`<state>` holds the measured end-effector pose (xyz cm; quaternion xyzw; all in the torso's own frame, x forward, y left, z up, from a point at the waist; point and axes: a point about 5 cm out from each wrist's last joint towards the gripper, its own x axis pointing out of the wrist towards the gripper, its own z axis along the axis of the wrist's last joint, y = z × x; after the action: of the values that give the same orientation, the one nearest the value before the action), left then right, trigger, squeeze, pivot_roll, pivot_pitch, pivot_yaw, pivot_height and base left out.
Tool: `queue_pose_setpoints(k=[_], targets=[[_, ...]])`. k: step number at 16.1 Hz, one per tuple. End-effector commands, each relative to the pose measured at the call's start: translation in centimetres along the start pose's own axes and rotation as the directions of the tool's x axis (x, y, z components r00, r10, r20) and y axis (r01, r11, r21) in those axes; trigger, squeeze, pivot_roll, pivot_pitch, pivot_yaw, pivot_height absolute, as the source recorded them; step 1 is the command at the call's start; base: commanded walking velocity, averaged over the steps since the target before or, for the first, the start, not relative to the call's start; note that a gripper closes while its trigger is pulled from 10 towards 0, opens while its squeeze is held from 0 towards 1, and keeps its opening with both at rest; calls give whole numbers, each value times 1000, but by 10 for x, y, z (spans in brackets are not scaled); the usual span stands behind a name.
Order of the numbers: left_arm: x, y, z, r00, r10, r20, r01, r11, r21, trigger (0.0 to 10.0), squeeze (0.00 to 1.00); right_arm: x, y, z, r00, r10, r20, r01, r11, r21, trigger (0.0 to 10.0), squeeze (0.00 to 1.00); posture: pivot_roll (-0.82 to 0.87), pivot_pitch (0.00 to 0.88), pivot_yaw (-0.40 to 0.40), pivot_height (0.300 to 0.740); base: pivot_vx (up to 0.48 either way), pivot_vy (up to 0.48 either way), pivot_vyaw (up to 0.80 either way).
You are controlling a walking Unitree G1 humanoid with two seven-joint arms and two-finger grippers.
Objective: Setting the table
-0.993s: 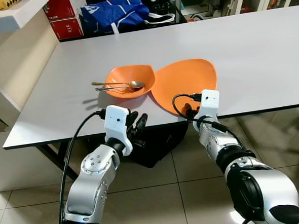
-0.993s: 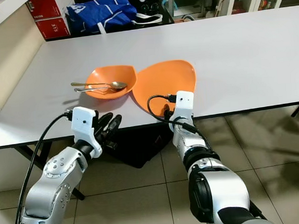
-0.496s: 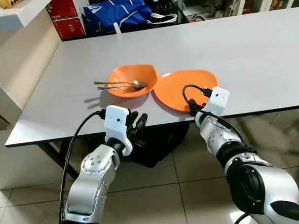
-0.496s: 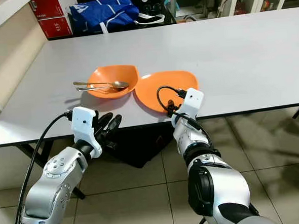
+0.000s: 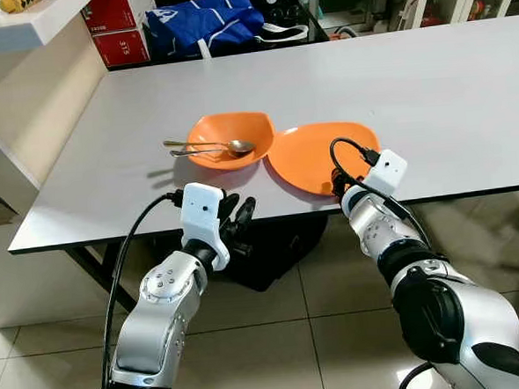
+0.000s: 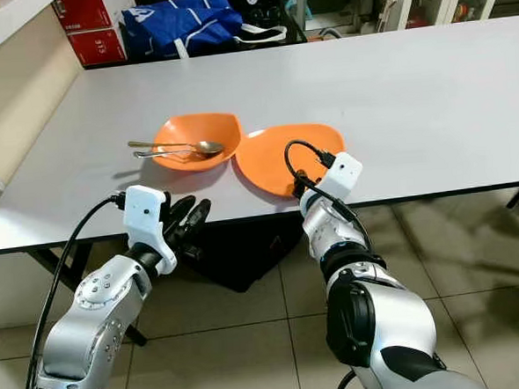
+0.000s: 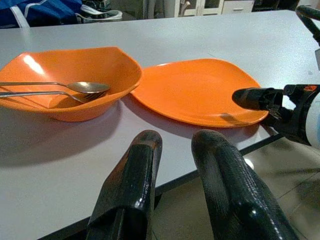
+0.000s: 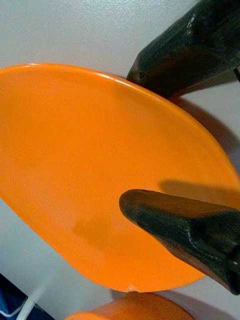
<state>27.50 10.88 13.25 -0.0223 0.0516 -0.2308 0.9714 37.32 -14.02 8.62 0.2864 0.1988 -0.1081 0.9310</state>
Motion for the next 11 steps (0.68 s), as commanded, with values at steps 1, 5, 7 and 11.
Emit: queue_pose_setpoints(k=[1,5,7,11], targets=[[-1,0,6,1000,0,12,0,1000,23,10000,0,-6,-39,-42,968,-166,-190,175,984,31,10000,0,-40,35,127,740,0,0,0],[0,-1,7,1000,-7,12,7,1000,21,10000,0,-7,-42,-41,963,-178,-205,192,980,48,10000,0,-61,35,128,740,0,0,0],[0,-2,6,1000,-9,12,9,1000,20,10000,0,-5,-38,-36,966,-167,-197,180,983,46,10000,0,-72,36,126,740,0,0,0],[2,-3,6,1000,-10,15,10,1000,18,10000,0,-3,-32,-27,972,-147,-183,155,987,32,10000,0,-87,38,121,740,0,0,0]])
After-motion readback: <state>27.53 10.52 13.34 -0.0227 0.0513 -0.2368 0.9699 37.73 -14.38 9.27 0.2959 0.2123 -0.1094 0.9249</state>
